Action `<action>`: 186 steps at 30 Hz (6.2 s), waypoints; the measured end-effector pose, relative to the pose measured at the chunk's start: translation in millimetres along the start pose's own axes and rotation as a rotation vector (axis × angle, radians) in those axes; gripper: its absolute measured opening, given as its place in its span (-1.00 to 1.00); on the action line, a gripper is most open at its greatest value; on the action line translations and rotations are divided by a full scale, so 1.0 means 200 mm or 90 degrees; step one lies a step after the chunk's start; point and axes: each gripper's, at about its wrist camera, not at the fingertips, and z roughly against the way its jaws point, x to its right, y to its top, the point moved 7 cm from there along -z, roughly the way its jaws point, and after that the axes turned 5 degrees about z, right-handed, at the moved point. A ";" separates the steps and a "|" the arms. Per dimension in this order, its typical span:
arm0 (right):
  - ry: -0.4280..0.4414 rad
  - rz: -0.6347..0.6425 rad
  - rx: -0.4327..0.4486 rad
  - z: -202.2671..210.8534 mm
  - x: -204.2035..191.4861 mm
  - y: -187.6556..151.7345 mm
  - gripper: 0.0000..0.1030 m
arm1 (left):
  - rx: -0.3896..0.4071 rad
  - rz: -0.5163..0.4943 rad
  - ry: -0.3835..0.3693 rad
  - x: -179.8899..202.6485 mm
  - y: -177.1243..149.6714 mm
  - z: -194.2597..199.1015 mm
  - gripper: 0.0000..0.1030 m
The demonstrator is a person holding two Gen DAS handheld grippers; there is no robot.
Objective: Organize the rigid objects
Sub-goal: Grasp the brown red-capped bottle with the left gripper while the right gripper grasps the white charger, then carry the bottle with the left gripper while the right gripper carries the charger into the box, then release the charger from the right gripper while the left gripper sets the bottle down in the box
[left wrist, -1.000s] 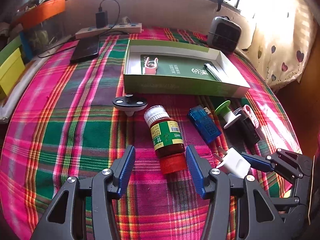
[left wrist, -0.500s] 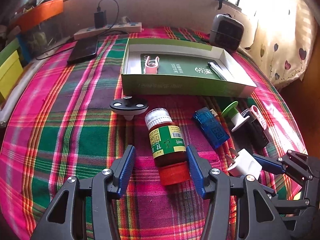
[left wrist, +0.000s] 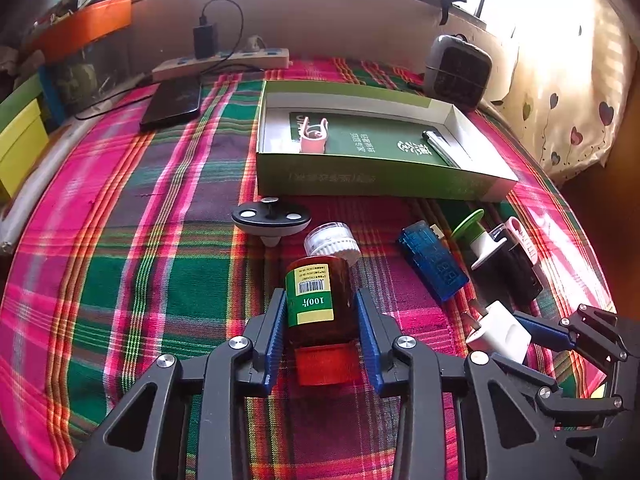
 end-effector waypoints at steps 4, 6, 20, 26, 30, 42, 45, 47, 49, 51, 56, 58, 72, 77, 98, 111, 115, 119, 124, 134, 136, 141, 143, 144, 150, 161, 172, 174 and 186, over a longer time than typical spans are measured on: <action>-0.001 0.000 0.000 0.00 0.00 0.00 -0.29 | 0.003 0.006 -0.005 0.00 0.00 0.00 -0.40; -0.002 -0.002 0.000 0.00 0.00 0.00 -0.29 | 0.005 0.004 -0.005 0.00 0.00 0.00 -0.40; -0.008 -0.004 0.005 0.02 0.01 0.00 -0.31 | 0.012 -0.003 -0.008 0.00 0.01 0.05 -0.41; -0.011 -0.005 0.014 0.04 0.00 0.02 -0.33 | 0.019 -0.003 -0.017 0.01 0.03 0.09 -0.41; -0.011 -0.008 0.022 0.06 0.00 0.04 -0.33 | 0.028 -0.008 -0.019 0.01 0.06 0.12 -0.41; -0.022 -0.018 0.058 0.12 0.05 0.13 -0.33 | 0.040 -0.015 -0.026 0.01 0.15 0.16 -0.41; -0.031 -0.019 0.063 0.13 0.07 0.17 -0.33 | 0.043 -0.020 -0.027 0.02 0.19 0.16 -0.41; -0.032 -0.024 0.066 0.13 0.09 0.19 -0.33 | 0.047 -0.021 -0.029 0.02 0.21 0.17 -0.40; -0.037 -0.028 0.068 0.14 0.11 0.22 -0.33 | 0.049 -0.022 -0.031 0.02 0.24 0.16 -0.40; -0.042 -0.028 0.072 0.14 0.13 0.25 -0.33 | 0.052 -0.027 -0.035 0.03 0.27 0.16 -0.40; -0.059 -0.026 0.085 0.13 0.18 0.35 -0.33 | 0.056 -0.032 -0.044 0.04 0.36 0.14 -0.41; -0.064 -0.026 0.089 0.13 0.20 0.39 -0.33 | 0.059 -0.037 -0.044 0.04 0.39 0.12 -0.40; -0.078 -0.032 0.079 -0.05 0.30 0.60 -0.33 | 0.044 -0.038 -0.060 0.05 0.56 -0.06 -0.40; -0.086 -0.034 0.064 -0.14 0.35 0.66 -0.33 | 0.039 -0.047 -0.063 0.06 0.62 -0.14 -0.40; -0.091 -0.054 0.012 -0.40 0.51 0.73 -0.33 | 0.007 -0.072 -0.075 0.12 0.67 -0.35 -0.40; -0.086 -0.061 -0.011 -0.46 0.55 0.71 -0.33 | -0.002 -0.102 -0.060 0.15 0.65 -0.40 -0.40; -0.086 -0.063 -0.016 -0.47 0.55 0.70 -0.33 | -0.003 -0.106 -0.055 0.15 0.66 -0.40 -0.40; -0.083 -0.063 -0.020 -0.48 0.56 0.70 -0.33 | -0.003 -0.109 -0.054 0.16 0.66 -0.41 -0.40; -0.083 -0.062 -0.022 -0.49 0.55 0.70 -0.33 | -0.003 -0.113 -0.048 0.16 0.65 -0.41 -0.40; -0.079 -0.061 -0.025 -0.49 0.55 0.70 -0.33 | -0.002 -0.116 -0.047 0.16 0.66 -0.42 -0.39; -0.076 -0.061 -0.024 -0.49 0.55 0.70 -0.33 | -0.002 -0.114 -0.048 0.16 0.66 -0.42 -0.38; -0.074 -0.064 -0.024 -0.49 0.55 0.70 -0.33 | -0.003 -0.114 -0.049 0.16 0.65 -0.42 -0.34; -0.074 -0.064 -0.024 -0.49 0.55 0.70 -0.33 | -0.003 -0.112 -0.049 0.16 0.65 -0.42 -0.34; -0.074 -0.065 -0.024 -0.49 0.55 0.70 -0.33 | -0.003 -0.112 -0.048 0.16 0.65 -0.42 -0.34; -0.072 -0.065 -0.025 -0.49 0.55 0.70 -0.30 | -0.003 -0.106 -0.044 0.15 0.65 -0.41 -0.31; -0.075 -0.070 -0.022 -0.48 0.55 0.70 -0.14 | -0.004 -0.103 -0.041 0.15 0.65 -0.39 -0.27; -0.081 -0.077 -0.015 -0.45 0.56 0.69 -0.07 | 0.002 -0.098 -0.042 0.15 0.64 -0.35 -0.26; -0.081 -0.079 -0.013 -0.44 0.55 0.69 -0.06 | 0.003 -0.098 -0.042 0.15 0.63 -0.34 -0.26; -0.086 -0.086 0.008 -0.35 0.53 0.68 -0.06 | 0.027 -0.086 -0.046 0.13 0.62 -0.23 -0.07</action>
